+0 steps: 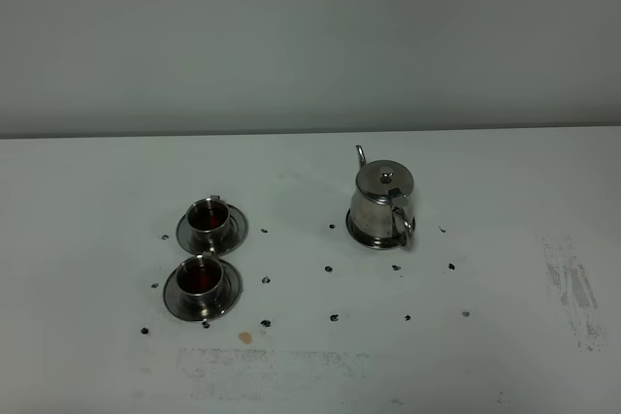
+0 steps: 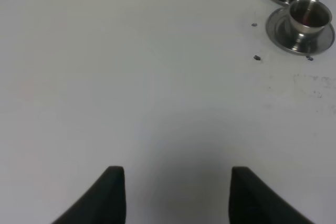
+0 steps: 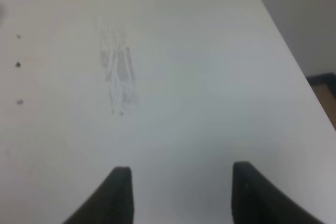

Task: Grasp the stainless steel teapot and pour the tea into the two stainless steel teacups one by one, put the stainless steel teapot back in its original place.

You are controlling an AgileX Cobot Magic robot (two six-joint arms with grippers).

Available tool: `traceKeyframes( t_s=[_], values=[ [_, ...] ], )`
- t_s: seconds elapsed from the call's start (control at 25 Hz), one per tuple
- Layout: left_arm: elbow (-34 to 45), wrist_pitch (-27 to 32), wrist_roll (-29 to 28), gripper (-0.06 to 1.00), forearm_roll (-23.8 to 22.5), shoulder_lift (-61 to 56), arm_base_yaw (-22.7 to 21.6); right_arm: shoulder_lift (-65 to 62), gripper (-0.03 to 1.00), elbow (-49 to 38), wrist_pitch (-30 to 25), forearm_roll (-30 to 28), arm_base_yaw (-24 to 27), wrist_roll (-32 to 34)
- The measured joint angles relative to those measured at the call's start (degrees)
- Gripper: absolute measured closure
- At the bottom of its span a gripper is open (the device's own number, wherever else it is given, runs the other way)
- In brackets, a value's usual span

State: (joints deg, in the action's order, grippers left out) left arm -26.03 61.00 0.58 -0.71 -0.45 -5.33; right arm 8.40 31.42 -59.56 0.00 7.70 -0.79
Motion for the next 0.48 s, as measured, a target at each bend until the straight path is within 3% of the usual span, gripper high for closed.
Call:
traceKeyframes(
  t_s=[0.48],
  values=[
    [0.0,0.0,0.0,0.48,0.0,0.0,0.0,-8.5,0.56,-1.5,-3.5,0.0,-4.6,-0.5]
  ],
)
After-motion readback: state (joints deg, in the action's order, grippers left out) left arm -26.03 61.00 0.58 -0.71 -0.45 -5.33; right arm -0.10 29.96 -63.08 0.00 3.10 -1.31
